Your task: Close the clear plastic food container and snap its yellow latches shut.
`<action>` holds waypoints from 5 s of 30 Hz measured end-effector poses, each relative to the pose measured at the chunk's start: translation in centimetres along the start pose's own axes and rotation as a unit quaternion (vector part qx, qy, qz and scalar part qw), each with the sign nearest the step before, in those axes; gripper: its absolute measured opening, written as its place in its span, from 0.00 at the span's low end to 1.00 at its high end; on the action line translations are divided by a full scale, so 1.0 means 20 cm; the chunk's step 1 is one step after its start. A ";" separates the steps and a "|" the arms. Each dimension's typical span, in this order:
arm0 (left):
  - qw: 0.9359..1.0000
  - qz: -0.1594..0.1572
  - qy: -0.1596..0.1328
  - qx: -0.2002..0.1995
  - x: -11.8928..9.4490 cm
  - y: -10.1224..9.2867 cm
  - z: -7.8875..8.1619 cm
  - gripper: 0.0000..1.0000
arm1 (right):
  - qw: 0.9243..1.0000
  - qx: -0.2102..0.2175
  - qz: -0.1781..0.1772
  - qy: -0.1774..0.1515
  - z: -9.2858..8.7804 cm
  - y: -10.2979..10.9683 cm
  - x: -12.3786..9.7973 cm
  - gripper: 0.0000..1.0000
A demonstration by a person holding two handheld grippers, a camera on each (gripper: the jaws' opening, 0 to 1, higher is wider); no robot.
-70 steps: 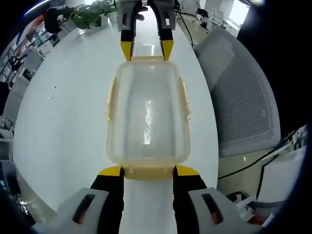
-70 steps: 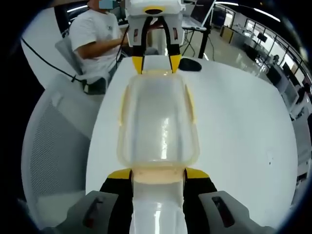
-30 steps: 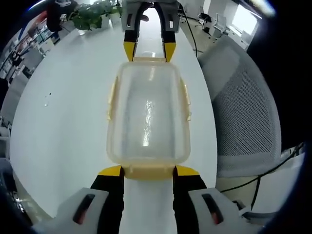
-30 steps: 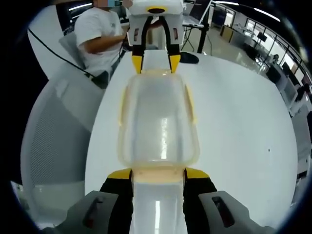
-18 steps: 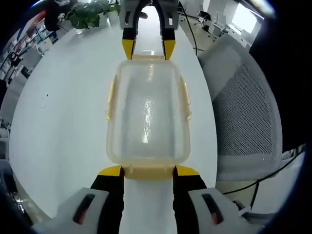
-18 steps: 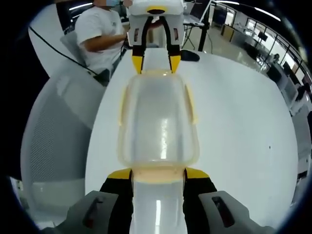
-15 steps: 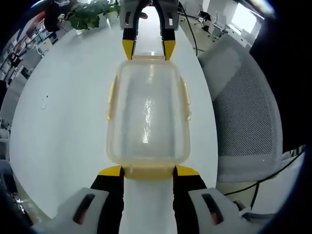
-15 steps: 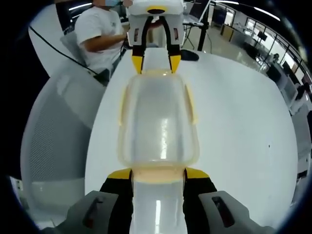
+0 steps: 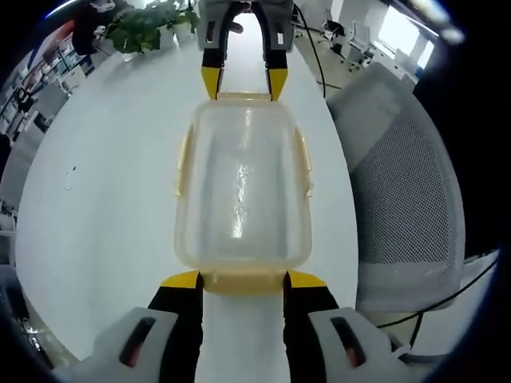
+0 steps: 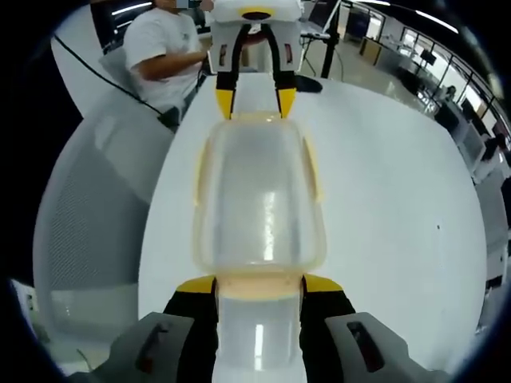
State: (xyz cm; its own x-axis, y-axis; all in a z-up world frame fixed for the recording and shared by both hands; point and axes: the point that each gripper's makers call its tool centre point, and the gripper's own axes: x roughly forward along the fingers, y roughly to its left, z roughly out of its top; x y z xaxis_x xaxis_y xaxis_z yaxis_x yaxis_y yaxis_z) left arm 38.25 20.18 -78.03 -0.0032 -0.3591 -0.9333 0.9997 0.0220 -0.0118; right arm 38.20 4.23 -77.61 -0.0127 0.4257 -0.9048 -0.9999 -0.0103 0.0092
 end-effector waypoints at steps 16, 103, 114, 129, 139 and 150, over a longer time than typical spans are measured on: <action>1.000 -0.006 -0.003 0.001 0.04 -0.01 0.07 0.38 | 1.000 0.006 -0.001 0.007 -0.09 0.01 -0.02 0.38; 0.999 -0.024 -0.034 0.013 0.28 -0.02 0.60 0.37 | 0.999 0.022 -0.003 0.045 -0.63 0.03 -0.22 0.38; 0.999 -0.027 -0.038 0.009 0.30 -0.04 0.65 0.38 | 0.998 0.023 -0.003 0.057 -0.68 0.04 -0.22 0.38; 0.999 -0.029 -0.037 0.010 0.34 -0.04 0.68 0.37 | 0.998 0.025 -0.002 0.061 -0.73 0.05 -0.24 0.38; 0.999 -0.026 -0.035 0.012 0.35 -0.03 0.70 0.37 | 0.998 0.027 -0.004 0.063 -0.75 0.04 -0.24 0.38; 0.999 -0.025 -0.026 0.012 0.37 -0.04 0.71 0.38 | 0.997 0.018 -0.001 0.074 -0.78 0.05 -0.22 0.38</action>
State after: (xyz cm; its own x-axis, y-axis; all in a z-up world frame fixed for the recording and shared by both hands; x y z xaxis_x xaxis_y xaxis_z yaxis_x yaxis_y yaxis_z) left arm 37.75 4.33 -79.82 -0.0527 -0.4063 -0.9122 0.9986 -0.0192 -0.0492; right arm 37.42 -11.76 -80.28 -0.0124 0.2869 -0.9579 -0.9995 0.0249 0.0204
